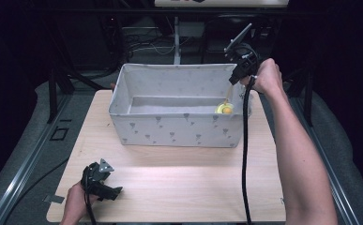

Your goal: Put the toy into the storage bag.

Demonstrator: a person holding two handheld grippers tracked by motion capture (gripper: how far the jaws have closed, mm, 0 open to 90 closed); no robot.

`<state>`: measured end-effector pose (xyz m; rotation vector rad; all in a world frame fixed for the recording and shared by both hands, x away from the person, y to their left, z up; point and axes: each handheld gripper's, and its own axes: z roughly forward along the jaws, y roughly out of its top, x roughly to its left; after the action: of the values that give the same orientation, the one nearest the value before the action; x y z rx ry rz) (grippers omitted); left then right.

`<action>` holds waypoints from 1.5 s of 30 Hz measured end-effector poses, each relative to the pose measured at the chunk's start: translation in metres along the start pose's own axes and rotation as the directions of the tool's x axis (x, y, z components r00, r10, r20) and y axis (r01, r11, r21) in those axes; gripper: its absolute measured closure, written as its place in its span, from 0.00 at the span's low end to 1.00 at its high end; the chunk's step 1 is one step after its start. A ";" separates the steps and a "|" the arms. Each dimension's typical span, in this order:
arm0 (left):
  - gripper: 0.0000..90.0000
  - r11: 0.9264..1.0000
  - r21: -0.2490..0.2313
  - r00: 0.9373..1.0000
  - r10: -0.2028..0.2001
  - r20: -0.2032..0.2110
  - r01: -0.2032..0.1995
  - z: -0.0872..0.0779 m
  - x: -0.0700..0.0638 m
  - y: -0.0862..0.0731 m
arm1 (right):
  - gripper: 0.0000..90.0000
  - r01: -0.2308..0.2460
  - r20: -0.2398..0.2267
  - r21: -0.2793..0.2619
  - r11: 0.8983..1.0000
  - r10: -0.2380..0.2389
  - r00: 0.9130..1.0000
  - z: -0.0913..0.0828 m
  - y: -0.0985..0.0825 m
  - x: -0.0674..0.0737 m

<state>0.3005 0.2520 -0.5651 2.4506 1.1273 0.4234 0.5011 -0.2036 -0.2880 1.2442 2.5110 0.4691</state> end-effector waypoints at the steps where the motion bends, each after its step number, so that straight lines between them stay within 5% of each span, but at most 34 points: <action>1: 0.03 1.000 0.000 1.000 0.000 0.000 0.000 0.000 0.000 0.000 | 0.98 0.001 0.002 0.005 1.000 -0.001 1.000 0.001 -0.001 -0.001; 30: 0.03 1.000 0.007 1.000 0.004 0.000 -0.004 0.000 0.000 0.000 | 0.97 -0.072 -0.021 0.105 0.992 0.074 0.997 0.059 -0.041 -0.010; 35: 0.03 1.000 0.005 1.000 0.005 0.000 -0.005 0.000 -0.001 0.000 | 0.96 -0.081 -0.024 0.116 0.990 0.084 0.996 0.059 -0.042 -0.010; 40: 0.03 1.000 0.005 1.000 0.005 0.000 -0.005 0.000 -0.001 0.000 | 0.89 -0.091 -0.020 0.115 0.989 0.094 0.995 0.054 -0.042 -0.011; 45: 0.03 1.000 0.003 1.000 0.005 -0.001 -0.005 0.000 -0.001 0.000 | 0.67 -0.126 -0.045 0.116 0.985 0.132 0.990 0.047 -0.042 -0.013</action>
<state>0.3002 0.2510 -0.5652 2.4571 1.1227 0.4241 0.4978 -0.2310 -0.3464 1.4624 2.5415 0.3985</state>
